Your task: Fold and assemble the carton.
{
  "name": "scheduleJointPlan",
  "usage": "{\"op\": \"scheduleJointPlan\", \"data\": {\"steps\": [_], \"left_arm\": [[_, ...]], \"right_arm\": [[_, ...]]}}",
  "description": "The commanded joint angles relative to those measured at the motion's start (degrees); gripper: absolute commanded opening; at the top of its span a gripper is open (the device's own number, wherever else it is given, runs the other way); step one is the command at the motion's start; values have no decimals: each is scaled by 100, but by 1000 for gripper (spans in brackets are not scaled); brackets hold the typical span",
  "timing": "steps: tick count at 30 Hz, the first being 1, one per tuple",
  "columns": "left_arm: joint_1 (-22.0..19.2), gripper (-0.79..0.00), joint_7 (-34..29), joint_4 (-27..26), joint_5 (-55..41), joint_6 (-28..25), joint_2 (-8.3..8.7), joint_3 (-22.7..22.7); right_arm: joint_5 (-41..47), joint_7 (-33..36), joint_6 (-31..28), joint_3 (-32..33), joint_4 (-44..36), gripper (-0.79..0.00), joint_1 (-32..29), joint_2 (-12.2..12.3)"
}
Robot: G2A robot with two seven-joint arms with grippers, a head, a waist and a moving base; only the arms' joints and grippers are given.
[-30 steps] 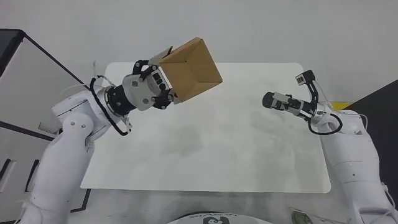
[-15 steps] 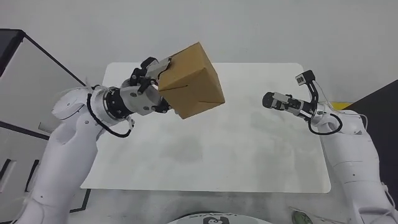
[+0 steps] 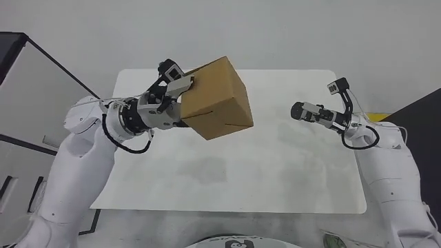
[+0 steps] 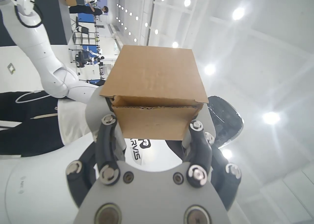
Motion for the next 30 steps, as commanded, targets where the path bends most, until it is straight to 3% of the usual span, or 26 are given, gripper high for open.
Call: {"op": "scheduleJointPlan", "data": {"steps": [1,10,20,23,30], "left_arm": [[-44,-785,-567,302,-662,-354,-67,186],[-574,-785,-1949,1276,-1107,-778,-258,877],[-673,-785,-1948,1360,-931,-867,-281,946],[-463,-785,-1914,1293,-1530,-923,-335,1014],[-512,-785,-2233,1472,-2102,-996,-476,1269]], "right_arm": [[0,0,0,0,0,0,0,0],[0,0,0,0,0,0,0,0],[0,0,0,0,0,0,0,0],[0,0,0,0,0,0,0,0],[0,0,0,0,0,0,0,0]]}}
